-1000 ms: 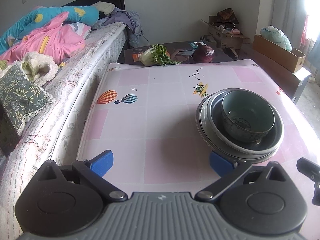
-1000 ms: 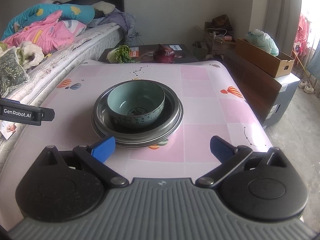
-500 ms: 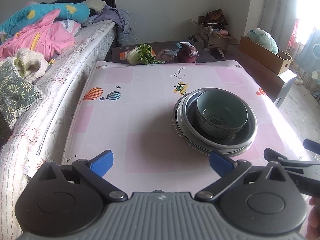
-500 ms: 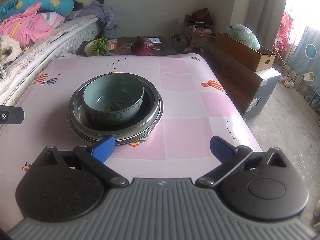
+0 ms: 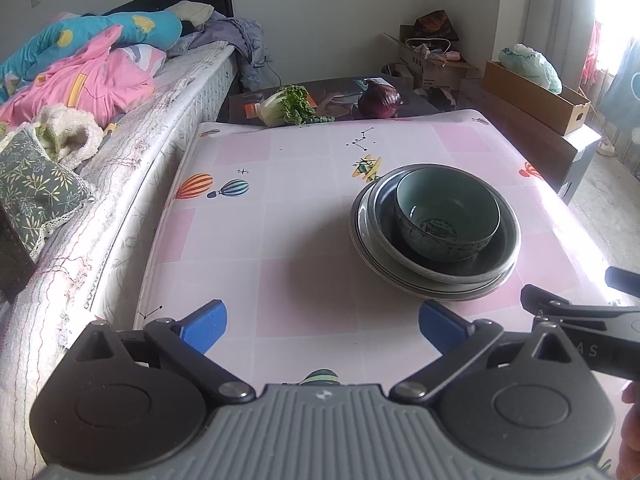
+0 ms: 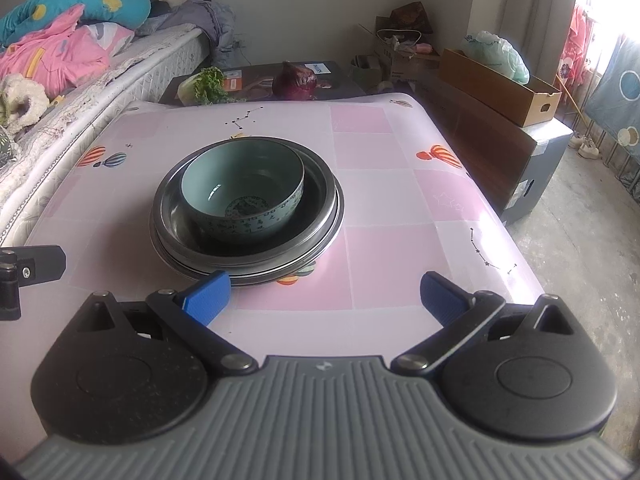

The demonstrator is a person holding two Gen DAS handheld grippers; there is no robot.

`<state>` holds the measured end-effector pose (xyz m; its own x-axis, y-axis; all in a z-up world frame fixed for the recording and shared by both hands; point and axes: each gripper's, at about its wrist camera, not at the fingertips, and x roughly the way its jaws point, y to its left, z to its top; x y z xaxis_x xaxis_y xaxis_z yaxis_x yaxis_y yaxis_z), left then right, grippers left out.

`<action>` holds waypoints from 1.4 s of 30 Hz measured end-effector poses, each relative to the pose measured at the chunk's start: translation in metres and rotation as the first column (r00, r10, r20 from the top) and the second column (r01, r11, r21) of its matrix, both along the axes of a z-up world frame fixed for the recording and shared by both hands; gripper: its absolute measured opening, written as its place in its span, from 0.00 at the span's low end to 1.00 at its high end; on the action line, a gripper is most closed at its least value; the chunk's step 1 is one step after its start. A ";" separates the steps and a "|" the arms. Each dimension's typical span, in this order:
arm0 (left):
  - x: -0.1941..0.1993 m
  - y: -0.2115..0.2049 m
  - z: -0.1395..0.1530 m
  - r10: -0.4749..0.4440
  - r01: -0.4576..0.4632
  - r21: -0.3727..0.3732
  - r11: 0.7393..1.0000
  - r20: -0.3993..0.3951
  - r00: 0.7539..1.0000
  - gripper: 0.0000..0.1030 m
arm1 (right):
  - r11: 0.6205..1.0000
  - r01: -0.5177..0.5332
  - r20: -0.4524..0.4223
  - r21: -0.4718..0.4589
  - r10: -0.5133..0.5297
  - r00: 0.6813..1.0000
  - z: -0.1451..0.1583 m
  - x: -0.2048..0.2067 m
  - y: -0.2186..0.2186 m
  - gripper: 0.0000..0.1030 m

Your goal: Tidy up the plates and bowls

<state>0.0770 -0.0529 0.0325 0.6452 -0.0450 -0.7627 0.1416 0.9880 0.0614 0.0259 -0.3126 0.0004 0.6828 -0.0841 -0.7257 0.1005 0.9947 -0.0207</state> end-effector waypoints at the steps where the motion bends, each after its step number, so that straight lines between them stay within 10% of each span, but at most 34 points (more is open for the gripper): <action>1: 0.000 -0.001 0.000 0.000 0.000 0.001 1.000 -0.002 1.000 1.00 | 1.000 0.002 -0.004 0.007 -0.002 1.000 0.000 0.001 0.000 0.99; 42: 0.024 0.000 -0.016 0.052 -0.048 0.048 0.998 -0.080 0.995 1.00 | 1.000 -0.020 0.010 0.003 0.020 1.000 0.021 -0.007 0.002 0.99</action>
<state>0.1007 -0.0526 0.0163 0.5818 0.0218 -0.8130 0.0983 0.9904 0.0969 0.0185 -0.3110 0.0210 0.6915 -0.0679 -0.7192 0.0807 0.9966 -0.0165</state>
